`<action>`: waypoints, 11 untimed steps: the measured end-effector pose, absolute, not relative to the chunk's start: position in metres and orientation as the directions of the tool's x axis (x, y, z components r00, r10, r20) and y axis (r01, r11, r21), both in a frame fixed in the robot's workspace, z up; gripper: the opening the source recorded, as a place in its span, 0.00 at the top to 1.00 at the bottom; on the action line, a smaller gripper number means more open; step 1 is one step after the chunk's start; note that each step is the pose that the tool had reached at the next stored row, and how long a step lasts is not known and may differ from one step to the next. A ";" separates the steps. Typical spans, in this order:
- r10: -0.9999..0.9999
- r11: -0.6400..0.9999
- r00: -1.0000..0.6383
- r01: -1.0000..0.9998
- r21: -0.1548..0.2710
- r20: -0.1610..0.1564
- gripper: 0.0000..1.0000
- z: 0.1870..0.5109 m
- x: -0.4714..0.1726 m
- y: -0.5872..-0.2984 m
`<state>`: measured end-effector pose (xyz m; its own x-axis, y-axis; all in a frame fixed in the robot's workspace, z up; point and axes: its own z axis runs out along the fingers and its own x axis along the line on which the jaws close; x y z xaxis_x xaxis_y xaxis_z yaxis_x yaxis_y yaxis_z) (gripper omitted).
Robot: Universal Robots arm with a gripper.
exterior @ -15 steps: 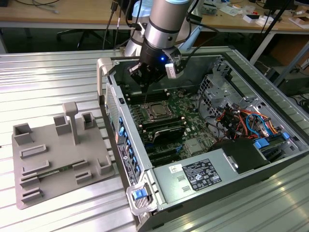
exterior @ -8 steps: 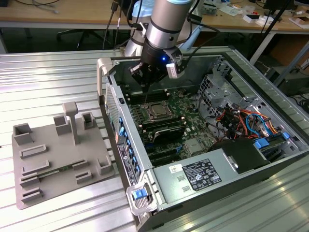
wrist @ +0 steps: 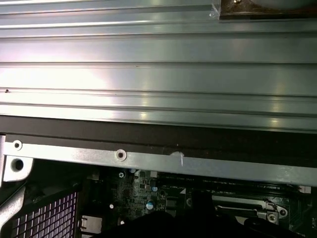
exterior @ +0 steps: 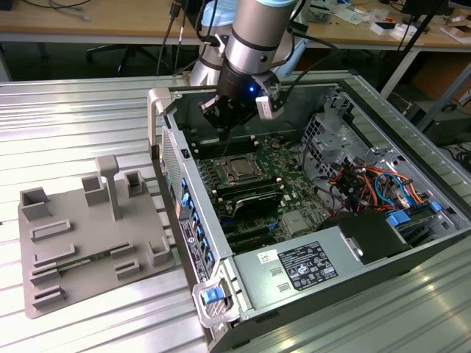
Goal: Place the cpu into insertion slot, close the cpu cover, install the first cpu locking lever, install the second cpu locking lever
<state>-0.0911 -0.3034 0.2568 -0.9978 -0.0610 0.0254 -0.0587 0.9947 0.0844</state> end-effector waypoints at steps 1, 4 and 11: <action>-0.061 0.995 -0.998 -0.059 0.084 0.025 0.89 0.257 -0.091 -0.303; -0.061 0.995 -0.998 -0.059 0.085 0.025 0.89 0.257 -0.089 -0.303; -0.061 0.995 -0.998 -0.059 0.085 0.026 0.89 0.257 -0.085 -0.303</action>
<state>-0.0854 -0.3034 0.2567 -0.9978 -0.0609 0.0256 -0.0586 0.9947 0.0846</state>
